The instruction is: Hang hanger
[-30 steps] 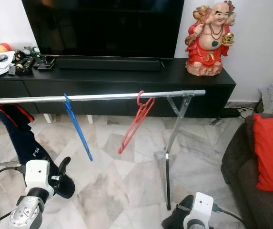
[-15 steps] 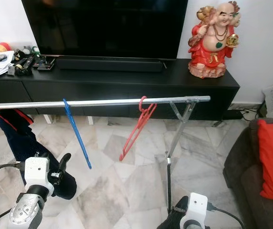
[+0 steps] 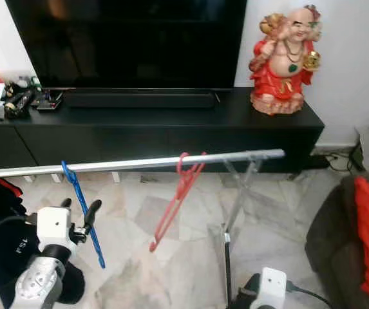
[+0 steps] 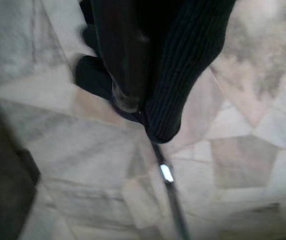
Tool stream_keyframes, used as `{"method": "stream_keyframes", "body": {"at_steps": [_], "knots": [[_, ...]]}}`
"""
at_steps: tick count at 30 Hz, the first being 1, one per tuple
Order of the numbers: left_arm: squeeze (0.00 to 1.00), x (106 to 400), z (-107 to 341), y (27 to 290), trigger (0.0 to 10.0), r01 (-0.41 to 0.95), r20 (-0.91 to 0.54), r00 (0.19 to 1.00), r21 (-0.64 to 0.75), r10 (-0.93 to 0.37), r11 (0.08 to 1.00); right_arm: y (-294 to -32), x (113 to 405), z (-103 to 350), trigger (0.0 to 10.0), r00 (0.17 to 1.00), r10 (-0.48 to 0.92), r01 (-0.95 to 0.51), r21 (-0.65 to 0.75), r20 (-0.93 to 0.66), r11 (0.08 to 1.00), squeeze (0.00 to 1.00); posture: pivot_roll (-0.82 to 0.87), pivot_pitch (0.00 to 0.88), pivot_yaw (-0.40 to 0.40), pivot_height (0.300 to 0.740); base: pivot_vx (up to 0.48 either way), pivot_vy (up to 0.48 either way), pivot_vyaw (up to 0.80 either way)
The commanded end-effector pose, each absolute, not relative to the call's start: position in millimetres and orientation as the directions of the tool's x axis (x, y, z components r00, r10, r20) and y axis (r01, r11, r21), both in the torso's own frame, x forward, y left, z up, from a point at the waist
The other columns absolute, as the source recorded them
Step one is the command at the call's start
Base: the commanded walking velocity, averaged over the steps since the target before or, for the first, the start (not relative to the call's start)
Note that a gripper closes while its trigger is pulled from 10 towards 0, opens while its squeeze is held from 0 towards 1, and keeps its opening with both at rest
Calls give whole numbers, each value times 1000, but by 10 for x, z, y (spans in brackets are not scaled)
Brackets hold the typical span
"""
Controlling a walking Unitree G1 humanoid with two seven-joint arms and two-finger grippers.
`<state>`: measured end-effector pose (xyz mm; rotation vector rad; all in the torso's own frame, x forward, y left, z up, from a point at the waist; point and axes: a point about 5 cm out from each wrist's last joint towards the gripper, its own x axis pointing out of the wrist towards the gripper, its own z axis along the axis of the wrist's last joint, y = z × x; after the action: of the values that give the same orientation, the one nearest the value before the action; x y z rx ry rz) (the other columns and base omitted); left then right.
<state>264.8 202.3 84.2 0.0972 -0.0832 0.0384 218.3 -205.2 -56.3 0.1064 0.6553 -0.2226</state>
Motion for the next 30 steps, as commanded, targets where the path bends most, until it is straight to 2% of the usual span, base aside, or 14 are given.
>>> {"method": "stream_keyframes", "body": {"at_steps": [1, 9, 15, 30], "knots": [[0, 2628, 842, 2057, 10000, -58, 85, 995, 85, 51, 995, -2001, 2204, -559, 10000, 776, -150, 219, 38, -613, 975, 0, -35, 76, -2, 740, 0, 0, 0], [0, 2592, 854, 2048, 10000, -45, 62, 997, 106, 38, 993, -1996, 2164, -590, 10000, 761, -147, 216, 34, -632, 976, 0, -35, 74, 5, 740, 0, 0, 0], [0, 2587, 790, 2070, 10000, -68, -47, 996, 115, 74, 991, -1984, 2141, -608, 10000, 755, -145, 217, 35, -640, 976, 0, -37, 67, 10, 740, 0, 0, 0], [0, 2896, 921, 2144, 10000, -174, -241, 952, 81, 188, 981, -1974, 2136, -615, 10000, 752, -134, 210, 42, -645, 977, 0, -32, 66, 7, 740, 0, 0, 0]]}}
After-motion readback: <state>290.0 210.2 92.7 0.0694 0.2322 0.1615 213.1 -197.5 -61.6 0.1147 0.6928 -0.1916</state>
